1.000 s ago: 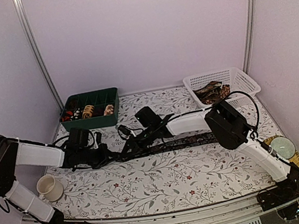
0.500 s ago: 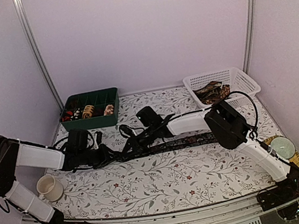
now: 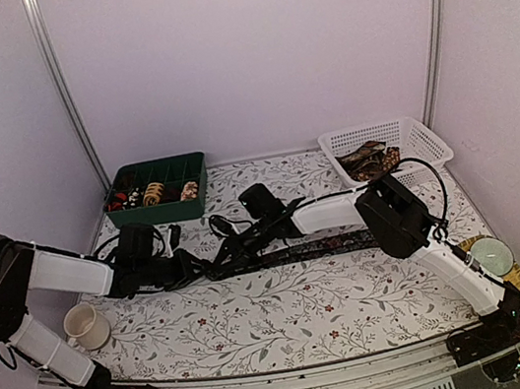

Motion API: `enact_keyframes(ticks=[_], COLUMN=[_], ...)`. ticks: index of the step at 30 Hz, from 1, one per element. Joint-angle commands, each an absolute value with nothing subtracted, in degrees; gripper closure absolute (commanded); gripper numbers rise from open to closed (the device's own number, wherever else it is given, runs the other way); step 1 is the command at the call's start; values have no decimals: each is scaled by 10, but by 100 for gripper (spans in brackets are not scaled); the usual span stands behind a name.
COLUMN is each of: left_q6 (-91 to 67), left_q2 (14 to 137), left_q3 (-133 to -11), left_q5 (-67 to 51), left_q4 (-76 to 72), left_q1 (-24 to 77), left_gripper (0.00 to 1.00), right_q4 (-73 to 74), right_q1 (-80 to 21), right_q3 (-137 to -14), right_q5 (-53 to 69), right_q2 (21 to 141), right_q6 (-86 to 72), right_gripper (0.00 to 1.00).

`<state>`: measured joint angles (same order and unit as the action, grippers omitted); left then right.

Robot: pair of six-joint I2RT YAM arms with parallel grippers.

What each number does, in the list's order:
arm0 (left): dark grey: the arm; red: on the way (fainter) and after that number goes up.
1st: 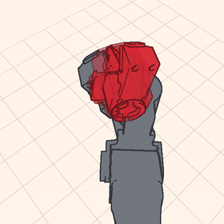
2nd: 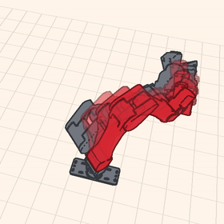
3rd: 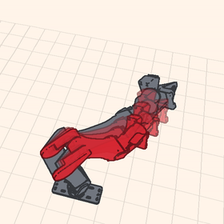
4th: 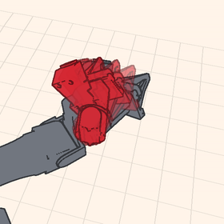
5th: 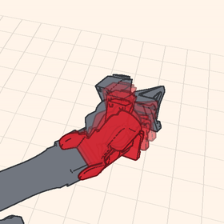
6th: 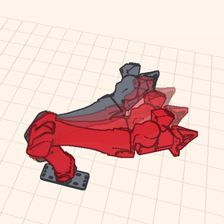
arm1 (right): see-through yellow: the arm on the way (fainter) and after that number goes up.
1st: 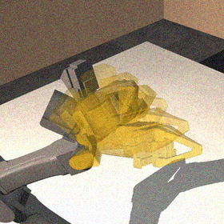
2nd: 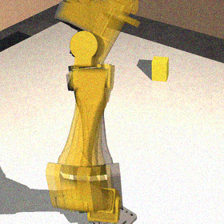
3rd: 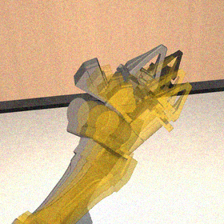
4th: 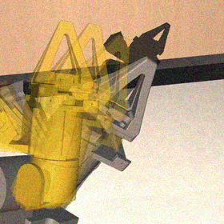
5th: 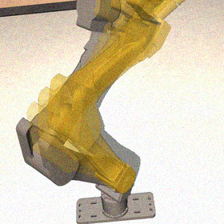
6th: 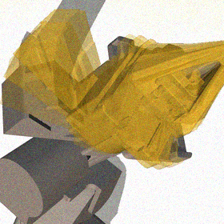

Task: Roll the ties
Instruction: Roll the tie at the center of the board.

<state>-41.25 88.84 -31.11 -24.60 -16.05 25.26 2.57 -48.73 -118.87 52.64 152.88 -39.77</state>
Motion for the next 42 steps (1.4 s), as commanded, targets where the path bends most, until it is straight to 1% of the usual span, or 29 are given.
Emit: enact_keyframes(ticks=[1,9,15,18,24,28,32,40,42], left_q6=[-385,-359,-342,-341,-329,-322,-320,-314,-309], left_q2=[904,931,930,919,892,891,897,896,895], left_q3=[-320,-344,-364,-371,-385,-393,-401,-417,-422], left_q5=[-250,-235,-191,-172,-172,-176,-169,-152,-154], left_q4=[-173,-162,-126,-104,-63,-44,-23,20,32], left_q1=[267,288,298,299,300,300,300,300,299], left_gripper=[83,83,84,87,89,89,89,90,90], right_q4=[44,57,95,98,45,25,20,65,66], right_q1=[-481,-474,-473,-473,-466,-464,-464,-464,-463], right_q3=[-1184,-1167,-1166,-1154,-1099,-1098,-1102,-1061,-1052], right_q5=[532,536,523,504,492,510,525,451,439], right_q2=[1583,1568,1557,1537,1477,1470,1472,1411,1394], right_q6=[-412,-440,-434,-417,-397,-404,-419,-391,-377], right_gripper=[92,91,90,83,58,54,54,54,52])
